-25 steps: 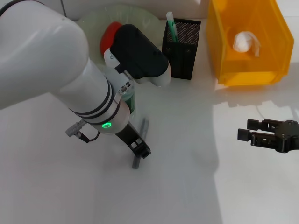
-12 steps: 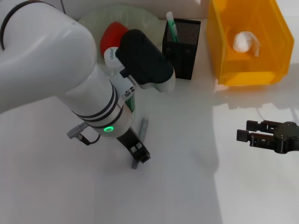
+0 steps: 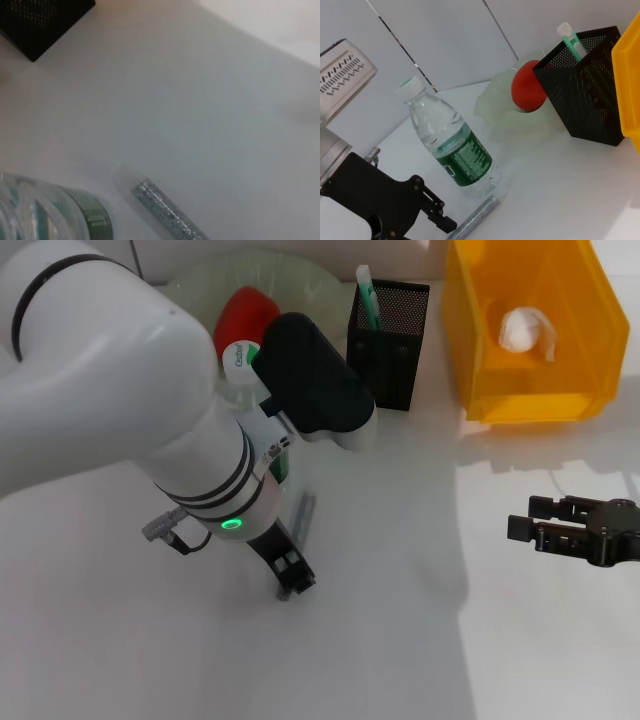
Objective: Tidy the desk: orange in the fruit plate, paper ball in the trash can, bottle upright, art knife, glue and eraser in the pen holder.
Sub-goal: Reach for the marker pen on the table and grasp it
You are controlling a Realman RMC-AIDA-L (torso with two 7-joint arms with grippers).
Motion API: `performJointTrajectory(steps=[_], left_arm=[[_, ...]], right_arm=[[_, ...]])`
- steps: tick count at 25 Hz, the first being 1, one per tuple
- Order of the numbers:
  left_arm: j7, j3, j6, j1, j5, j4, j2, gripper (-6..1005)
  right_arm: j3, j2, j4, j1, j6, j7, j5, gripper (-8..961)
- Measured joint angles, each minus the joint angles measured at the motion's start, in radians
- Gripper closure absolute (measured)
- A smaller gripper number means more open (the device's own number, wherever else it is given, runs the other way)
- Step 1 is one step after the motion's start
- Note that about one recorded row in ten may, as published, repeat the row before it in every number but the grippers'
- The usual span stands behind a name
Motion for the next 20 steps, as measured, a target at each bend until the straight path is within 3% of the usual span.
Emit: performJointTrajectory(steps=[20], left_arm=[[0.001,0.024,0.008,-0.008,0.005,0.008,0.000,552]], right_arm=[[0.000,0.000,0.003,0.001,0.004,0.000,-0.004,314]])
